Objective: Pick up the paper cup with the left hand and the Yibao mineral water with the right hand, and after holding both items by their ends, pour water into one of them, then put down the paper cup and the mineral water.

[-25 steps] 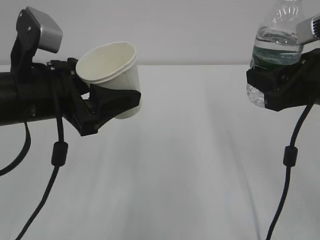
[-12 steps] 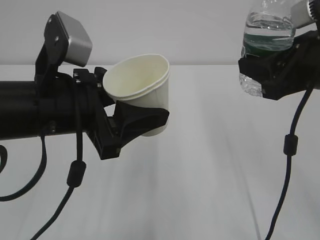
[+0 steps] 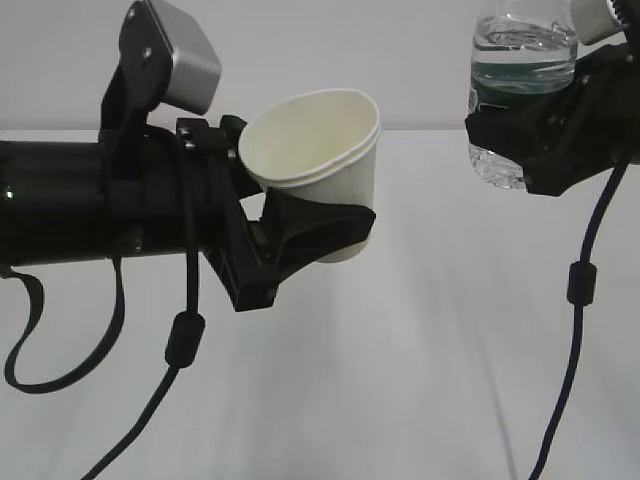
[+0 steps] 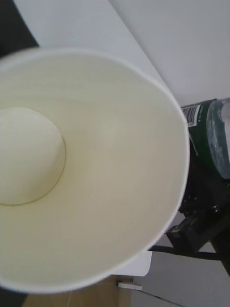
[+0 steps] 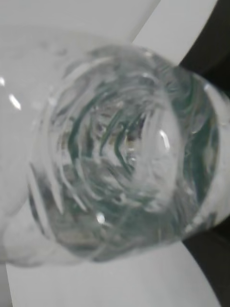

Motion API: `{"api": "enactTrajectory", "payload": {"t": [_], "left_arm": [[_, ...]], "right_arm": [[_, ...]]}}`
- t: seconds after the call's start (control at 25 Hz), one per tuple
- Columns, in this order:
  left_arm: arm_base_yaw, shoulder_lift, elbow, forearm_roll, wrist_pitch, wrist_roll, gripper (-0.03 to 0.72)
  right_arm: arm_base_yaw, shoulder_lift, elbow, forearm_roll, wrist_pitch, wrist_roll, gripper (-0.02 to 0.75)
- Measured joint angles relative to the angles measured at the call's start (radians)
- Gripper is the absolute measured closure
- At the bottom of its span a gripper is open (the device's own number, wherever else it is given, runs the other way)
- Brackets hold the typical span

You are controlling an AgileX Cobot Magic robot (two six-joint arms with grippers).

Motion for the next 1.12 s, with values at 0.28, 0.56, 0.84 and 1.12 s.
{"api": "enactTrajectory", "payload": {"t": [0.28, 0.56, 0.84, 1.12], "left_arm": [[-0.026, 0.025, 0.0, 0.0, 0.004, -0.002, 0.205], [-0.027, 0.032, -0.001, 0.0, 0.004, -0.013, 0.223], [-0.027, 0.04, -0.001, 0.001, 0.008, -0.021, 0.229], [-0.027, 0.04, -0.001, 0.048, 0.015, -0.064, 0.231]], "right_arm": [[0.0, 0.0, -0.018, -0.135, -0.023, 0.081, 0.33], [0.0, 0.0, -0.021, -0.221, -0.068, 0.096, 0.33], [0.0, 0.0, -0.056, -0.31, -0.109, 0.147, 0.33], [0.018, 0.0, -0.099, -0.31, -0.128, 0.208, 0.33]]}}
